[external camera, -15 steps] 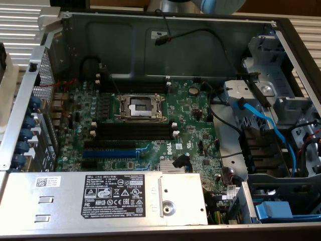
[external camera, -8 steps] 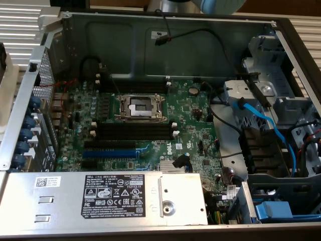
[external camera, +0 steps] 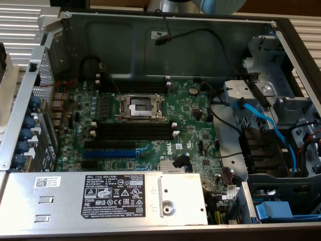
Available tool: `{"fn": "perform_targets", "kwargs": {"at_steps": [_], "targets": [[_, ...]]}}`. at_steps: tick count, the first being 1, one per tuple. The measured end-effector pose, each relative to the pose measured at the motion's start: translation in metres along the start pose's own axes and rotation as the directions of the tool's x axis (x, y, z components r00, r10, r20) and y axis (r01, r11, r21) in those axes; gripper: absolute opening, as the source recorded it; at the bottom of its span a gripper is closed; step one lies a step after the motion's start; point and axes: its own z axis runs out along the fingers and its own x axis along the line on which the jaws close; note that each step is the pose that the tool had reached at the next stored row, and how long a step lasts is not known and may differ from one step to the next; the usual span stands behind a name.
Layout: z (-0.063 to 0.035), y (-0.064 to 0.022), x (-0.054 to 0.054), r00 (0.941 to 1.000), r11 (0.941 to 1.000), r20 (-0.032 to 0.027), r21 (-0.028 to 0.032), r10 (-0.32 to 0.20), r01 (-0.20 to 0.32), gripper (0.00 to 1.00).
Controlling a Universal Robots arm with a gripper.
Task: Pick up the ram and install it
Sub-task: 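Pick up the ram and move it above insertion slot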
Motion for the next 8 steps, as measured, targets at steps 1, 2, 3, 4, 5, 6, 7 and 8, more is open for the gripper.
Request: {"fn": "perform_targets", "kwargs": {"at_steps": [1,2,3,4,5,6,7,8], "targets": [[0.0,0.0,0.0,1.0,1.0,0.0,0.0,0.0,0.0,0.12],[0.0,0.0,0.0,1.0,1.0,0.0,-0.0001,0.0,0.0,0.12],[0.0,0.0,0.0,1.0,1.0,0.0,0.0,0.0,0.0,0.12],[0.0,-0.0003,0.0,1.0,1.0,0.0001,0.0002,0.0,0.0,0.12],[-0.0005,-0.0012,0.0,1.0,1.0,0.0,0.0001,0.0,0.0,0.12],[-0.0015,-0.004,0.0,1.0,1.0,0.0,0.0001,0.0,0.0,0.12],[-0.0028,-0.0076,0.001,1.0,1.0,-0.0001,-0.0003,0.0,0.0,0.12],[-0.0042,-0.0108,0.001,1.0,1.0,0.0001,-0.0004,0.0,0.0,0.12]]}}
